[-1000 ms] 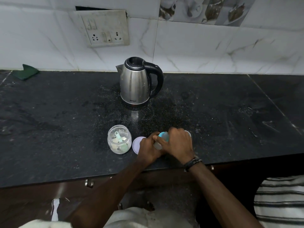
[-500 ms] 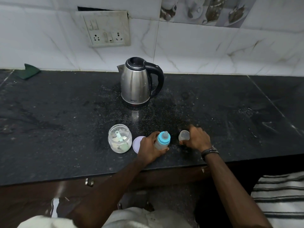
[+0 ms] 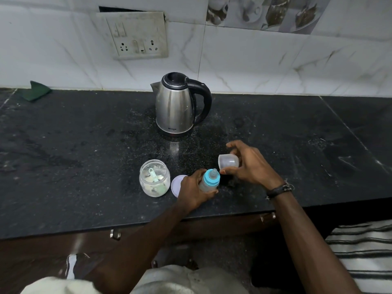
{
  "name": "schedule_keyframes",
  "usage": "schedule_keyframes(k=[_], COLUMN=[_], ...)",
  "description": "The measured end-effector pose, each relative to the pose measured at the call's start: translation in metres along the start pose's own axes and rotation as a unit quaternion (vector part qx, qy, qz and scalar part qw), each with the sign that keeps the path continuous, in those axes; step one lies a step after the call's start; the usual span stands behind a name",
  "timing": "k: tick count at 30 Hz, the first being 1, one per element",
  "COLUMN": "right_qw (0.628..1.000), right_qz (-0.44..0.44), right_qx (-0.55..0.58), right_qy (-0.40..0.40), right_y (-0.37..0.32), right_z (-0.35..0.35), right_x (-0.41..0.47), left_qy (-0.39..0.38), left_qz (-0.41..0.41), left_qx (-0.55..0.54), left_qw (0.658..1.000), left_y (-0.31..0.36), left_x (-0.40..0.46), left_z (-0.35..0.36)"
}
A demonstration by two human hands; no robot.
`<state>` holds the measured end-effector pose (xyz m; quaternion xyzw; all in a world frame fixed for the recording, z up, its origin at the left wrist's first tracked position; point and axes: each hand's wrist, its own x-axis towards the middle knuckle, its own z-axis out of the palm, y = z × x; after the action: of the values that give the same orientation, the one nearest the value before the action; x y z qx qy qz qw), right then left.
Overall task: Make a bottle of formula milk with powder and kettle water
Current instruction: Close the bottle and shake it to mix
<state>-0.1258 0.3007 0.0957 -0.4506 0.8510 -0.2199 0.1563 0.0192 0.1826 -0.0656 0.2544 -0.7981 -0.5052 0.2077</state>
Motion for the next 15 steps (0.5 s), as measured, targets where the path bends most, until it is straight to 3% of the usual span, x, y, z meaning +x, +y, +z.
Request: schedule_keyframes(k=[5,8,15], right_qw=[0.998,0.991,0.982], right_qz=[-0.066,-0.093,-0.105], right_qx=[-0.011,-0.083,-0.141], right_qy=[-0.011,-0.037,-0.064], right_y=[-0.026,-0.035,-0.041], right_z=[-0.004,0.005,0.024], right_x=[-0.001,-0.001,-0.002], left_qy=[-0.002,0.002,-0.008], left_qz=[-0.009,-0.022,-0.038], left_qx=[-0.005,-0.015,-0.031], left_qw=[1.000,1.000,0.999], left_y=[0.001,0.000,0.002], left_x=[0.000,0.000,0.000], left_z=[0.000,0.001,0.002])
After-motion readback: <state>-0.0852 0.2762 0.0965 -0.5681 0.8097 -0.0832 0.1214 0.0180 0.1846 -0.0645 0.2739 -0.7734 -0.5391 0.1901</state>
